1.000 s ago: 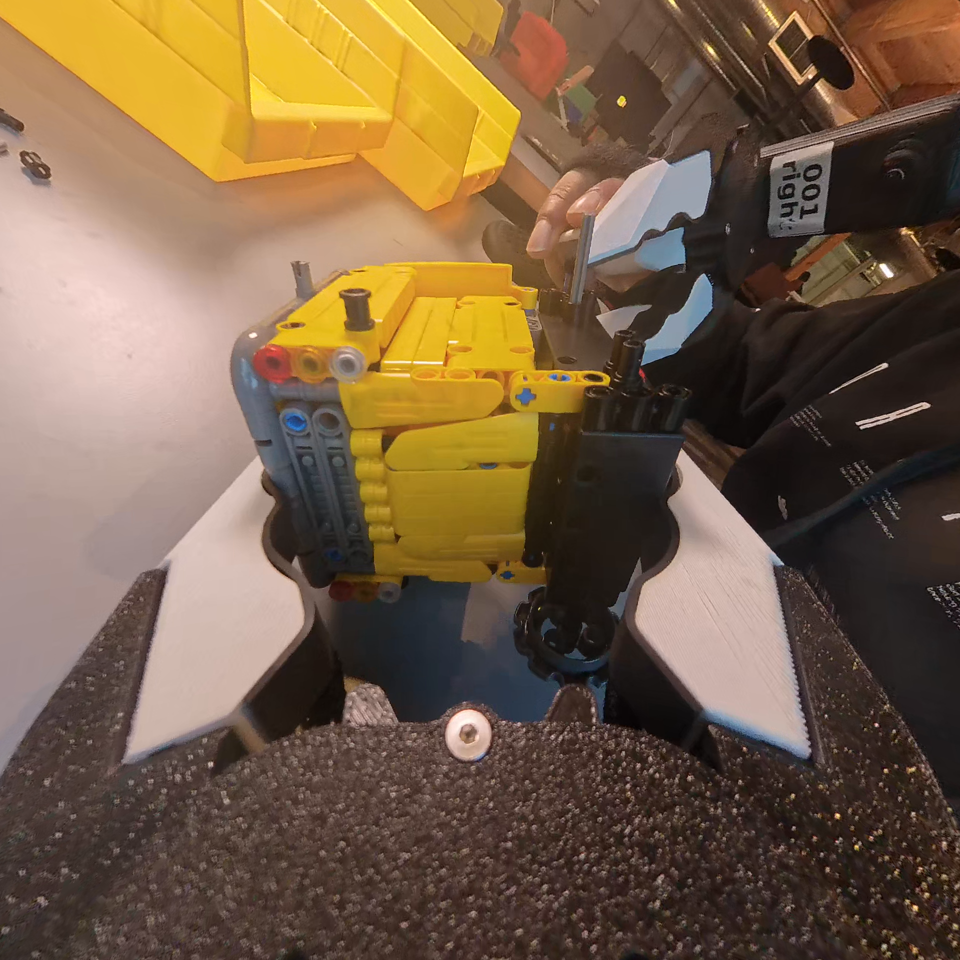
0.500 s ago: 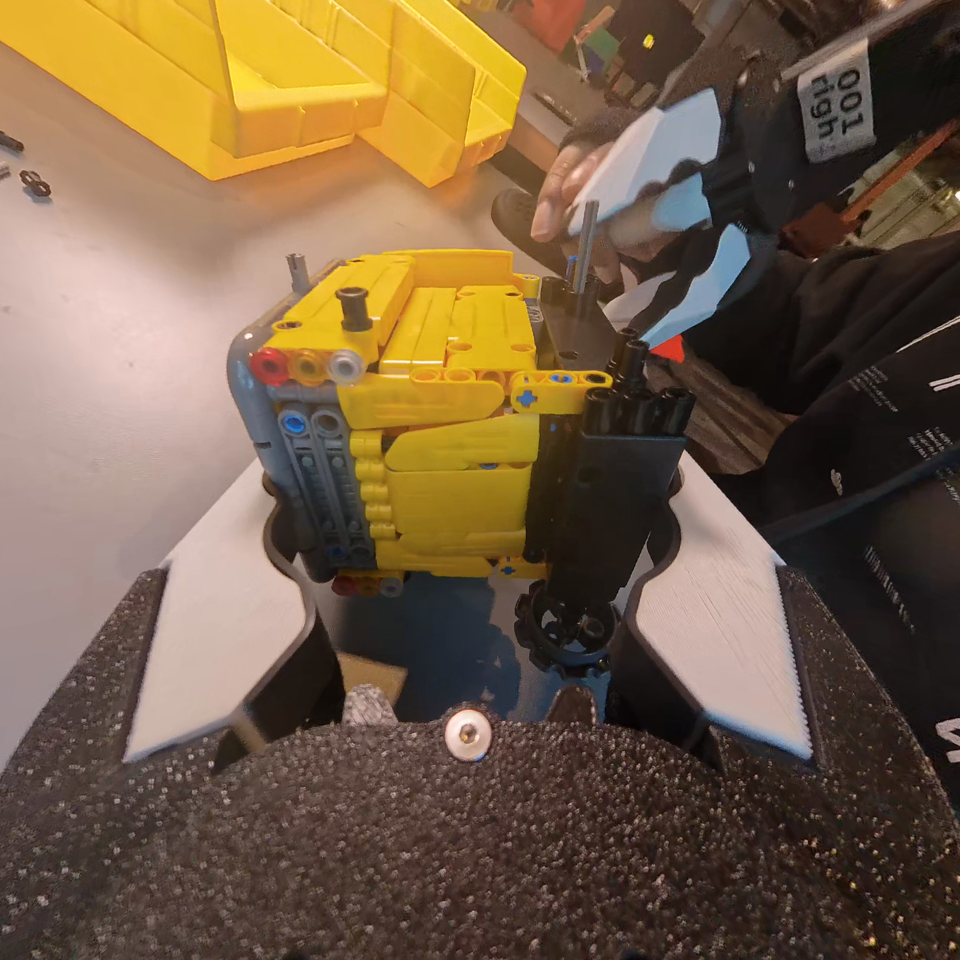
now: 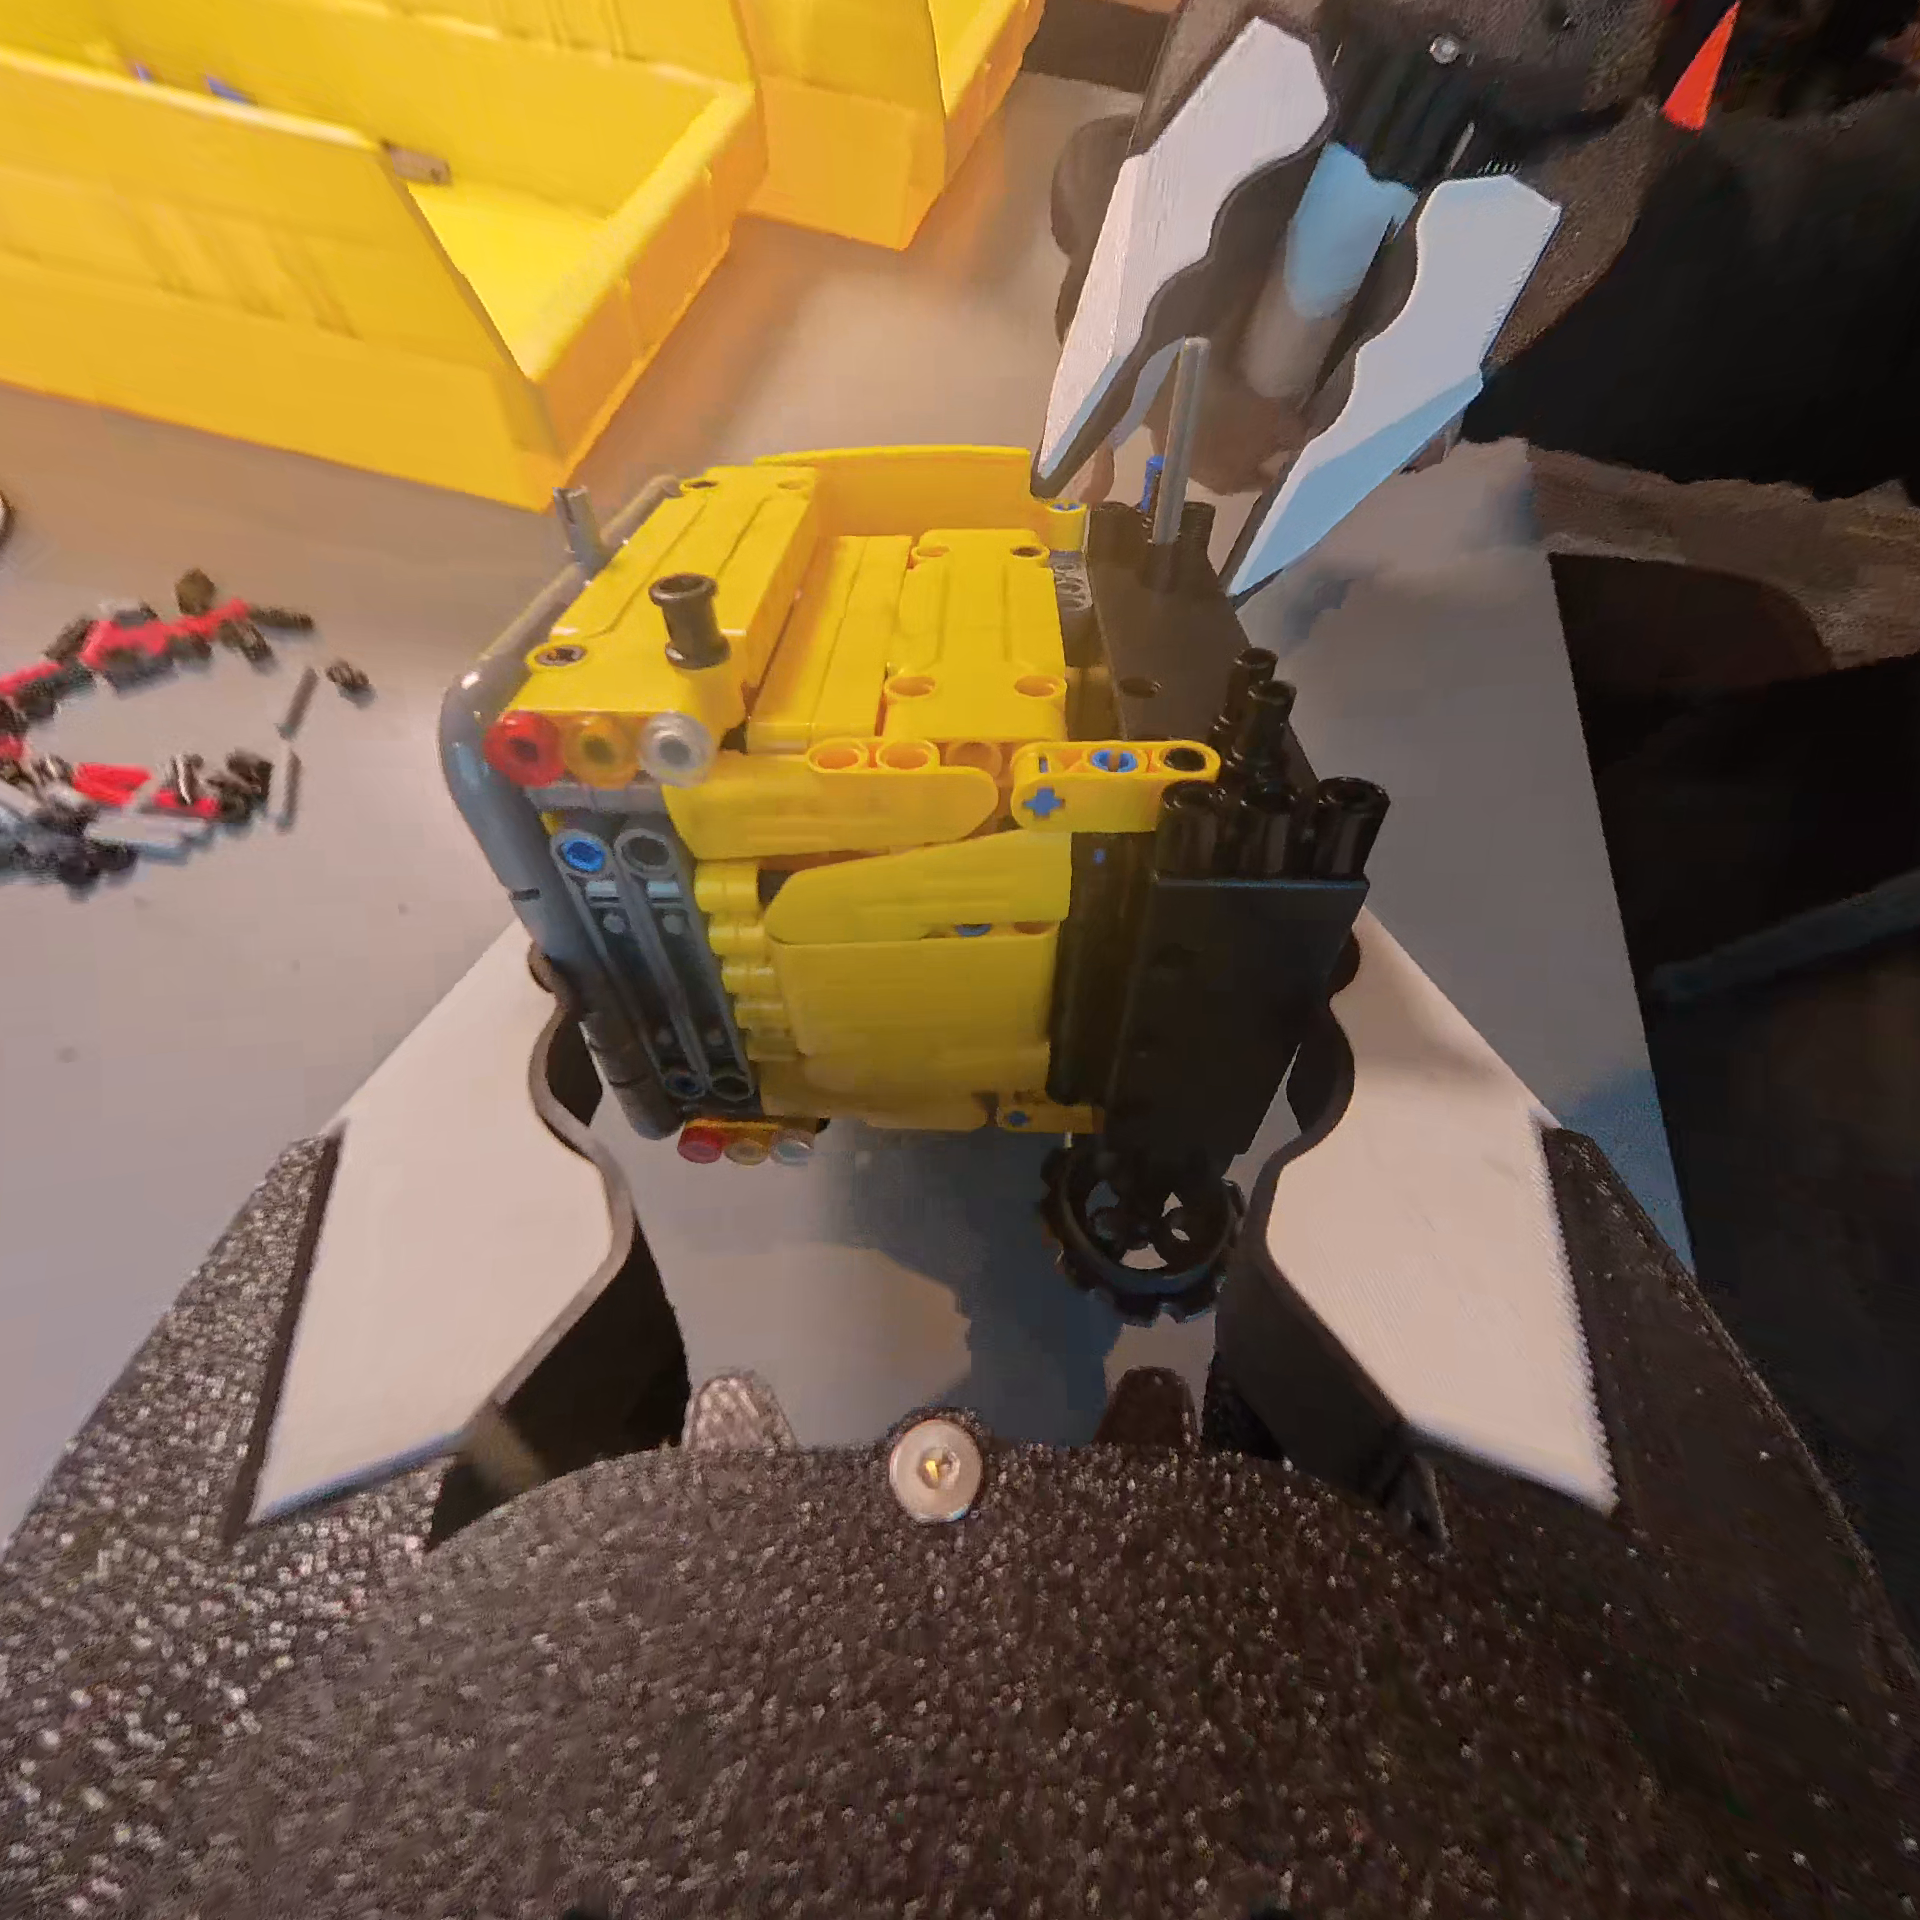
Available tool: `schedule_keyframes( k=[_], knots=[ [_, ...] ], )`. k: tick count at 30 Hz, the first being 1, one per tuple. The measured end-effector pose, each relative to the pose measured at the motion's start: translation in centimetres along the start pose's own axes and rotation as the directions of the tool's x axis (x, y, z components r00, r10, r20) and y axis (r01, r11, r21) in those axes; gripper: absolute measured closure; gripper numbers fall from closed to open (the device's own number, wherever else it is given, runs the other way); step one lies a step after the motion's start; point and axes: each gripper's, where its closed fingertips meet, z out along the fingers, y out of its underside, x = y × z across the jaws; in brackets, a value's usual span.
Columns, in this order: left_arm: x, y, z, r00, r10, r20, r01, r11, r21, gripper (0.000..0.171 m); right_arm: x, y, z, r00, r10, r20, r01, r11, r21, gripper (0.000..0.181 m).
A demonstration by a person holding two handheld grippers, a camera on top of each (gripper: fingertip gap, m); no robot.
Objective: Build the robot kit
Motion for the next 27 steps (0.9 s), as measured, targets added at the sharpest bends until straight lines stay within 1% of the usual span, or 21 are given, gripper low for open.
schedule_keyframes(
  k=[2, 3, 5, 7, 8, 9, 10, 12, 14, 15, 17, 21, 24, 27],
  knots=[
    [-1.0, -1.2, 0.0, 0.999, 0.015, -0.053, -0.012, 0.999, 0.052, 0.037, 1.1, -1.2, -0.2, 0.999, 0.045, -0.013, -0.045, 0.997, 0.055, 0.146],
    [-1.5, -1.3, 0.1, 0.997, 0.004, -0.080, 0.001, 0.998, 0.057, 0.037, 1.6, -1.4, -0.1, 0.998, 0.067, -0.013, -0.066, 0.996, 0.060, 0.146],
    [-2.5, -0.5, 0.9, 0.994, -0.028, -0.107, 0.033, 0.999, 0.042, 0.037, 2.5, -0.3, 0.5, 0.996, 0.088, -0.017, -0.088, 0.996, 0.023, 0.146],
    [-2.9, 1.0, 1.7, 0.993, -0.038, -0.109, 0.040, 0.999, 0.014, 0.037, 2.9, 0.8, 1.0, 0.996, 0.084, -0.029, -0.084, 0.996, 0.002, 0.146],
    [-2.9, 1.3, 2.0, 0.993, -0.047, -0.111, 0.049, 0.999, 0.023, 0.034, 2.9, 0.9, 1.1, 0.996, 0.079, -0.030, -0.079, 0.997, 0.014, 0.145],
    [-2.8, 1.3, 2.0, 0.992, -0.053, -0.112, 0.059, 0.997, 0.050, 0.035, 2.9, 0.6, 1.0, 0.996, 0.087, -0.022, -0.085, 0.995, 0.057, 0.145],
    [-2.7, 1.6, 2.1, 0.993, -0.049, -0.109, 0.054, 0.997, 0.048, 0.034, 2.9, 0.4, 1.0, 0.995, 0.104, -0.001, -0.104, 0.992, 0.076, 0.145],
    [-2.5, 2.1, 2.1, 0.995, -0.025, -0.094, 0.028, 0.999, 0.030, 0.034, 2.8, 0.0, 1.0, 0.992, 0.115, 0.045, -0.120, 0.987, 0.110, 0.145],
    [-2.5, 2.8, 2.1, 0.997, -0.007, -0.081, 0.007, 1.000, -0.001, 0.034, 2.9, -0.2, 1.0, 0.994, 0.091, 0.056, -0.098, 0.986, 0.132, 0.142],
    [-2.3, 3.0, 2.0, 0.996, -0.008, -0.090, 0.008, 1.000, -0.008, 0.033, 2.9, -0.3, 1.0, 0.995, 0.080, 0.064, -0.088, 0.986, 0.139, 0.142],
    [-2.2, 2.8, 1.4, 0.994, -0.026, -0.109, 0.028, 0.999, 0.017, 0.033, 2.8, -0.4, 1.0, 0.993, 0.081, 0.082, -0.093, 0.983, 0.157, 0.141],
    [-2.6, 1.7, 0.4, 0.993, -0.045, -0.109, 0.056, 0.993, 0.101, 0.045, 3.3, -0.2, 1.3, 0.987, 0.133, 0.087, -0.147, 0.973, 0.179, 0.142],
    [-3.0, 1.8, -0.1, 0.995, -0.035, -0.091, 0.044, 0.994, 0.098, 0.047, 3.7, -0.4, 2.0, 0.983, 0.158, 0.091, -0.173, 0.966, 0.190, 0.142],
    [-3.9, 2.1, -1.3, 0.995, -0.039, -0.095, 0.049, 0.993, 0.110, 0.048, 3.7, -0.5, 3.5, 0.986, 0.141, 0.086, -0.154, 0.974, 0.167, 0.143]
  ],
)
